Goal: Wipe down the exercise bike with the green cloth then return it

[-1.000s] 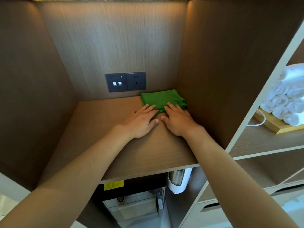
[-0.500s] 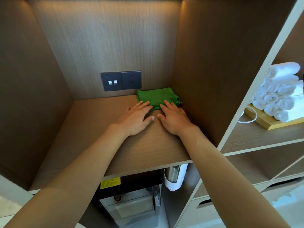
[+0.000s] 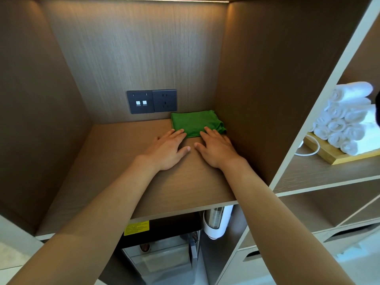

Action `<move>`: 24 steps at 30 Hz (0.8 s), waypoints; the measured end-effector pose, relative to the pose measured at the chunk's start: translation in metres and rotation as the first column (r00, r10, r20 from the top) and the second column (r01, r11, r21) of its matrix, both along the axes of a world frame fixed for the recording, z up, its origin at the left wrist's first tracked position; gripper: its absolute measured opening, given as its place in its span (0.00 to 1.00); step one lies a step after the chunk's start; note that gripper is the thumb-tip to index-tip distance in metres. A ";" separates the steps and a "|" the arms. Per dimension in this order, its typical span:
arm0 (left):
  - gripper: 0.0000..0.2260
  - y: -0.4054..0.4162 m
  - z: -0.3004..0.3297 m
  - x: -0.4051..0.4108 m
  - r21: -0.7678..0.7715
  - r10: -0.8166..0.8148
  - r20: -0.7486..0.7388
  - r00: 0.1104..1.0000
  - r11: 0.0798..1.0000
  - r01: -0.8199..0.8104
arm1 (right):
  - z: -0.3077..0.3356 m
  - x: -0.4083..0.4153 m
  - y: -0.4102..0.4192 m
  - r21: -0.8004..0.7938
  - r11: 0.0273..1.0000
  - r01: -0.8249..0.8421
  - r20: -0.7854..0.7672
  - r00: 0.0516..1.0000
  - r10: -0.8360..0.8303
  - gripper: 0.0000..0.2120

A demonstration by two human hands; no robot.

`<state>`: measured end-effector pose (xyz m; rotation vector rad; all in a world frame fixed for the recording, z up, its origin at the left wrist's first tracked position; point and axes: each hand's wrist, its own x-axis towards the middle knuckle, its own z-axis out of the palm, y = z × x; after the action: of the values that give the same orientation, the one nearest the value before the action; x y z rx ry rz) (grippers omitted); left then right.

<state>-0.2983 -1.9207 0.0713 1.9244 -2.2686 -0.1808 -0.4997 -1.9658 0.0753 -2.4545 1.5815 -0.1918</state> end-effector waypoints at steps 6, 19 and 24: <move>0.29 0.016 0.009 -0.008 0.034 0.064 0.080 0.995 0.997 -0.067 | 0.005 -0.002 0.009 -0.001 1.000 -0.009 -0.005 1.000 0.009 0.32; 0.25 0.127 0.009 0.001 0.053 0.321 -0.032 0.947 0.946 -0.319 | -0.003 -0.001 0.018 0.047 0.991 -0.124 -0.007 0.992 0.125 0.30; 0.25 0.176 0.008 -0.010 0.014 0.405 -0.045 0.913 0.914 -0.405 | -0.006 -0.013 0.046 -0.006 0.984 -0.180 0.046 0.983 0.180 0.27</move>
<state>-0.3086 -1.7443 0.0794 2.3116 -1.7854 -0.1733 -0.5130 -1.9202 0.0696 -2.5570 1.3325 -0.2182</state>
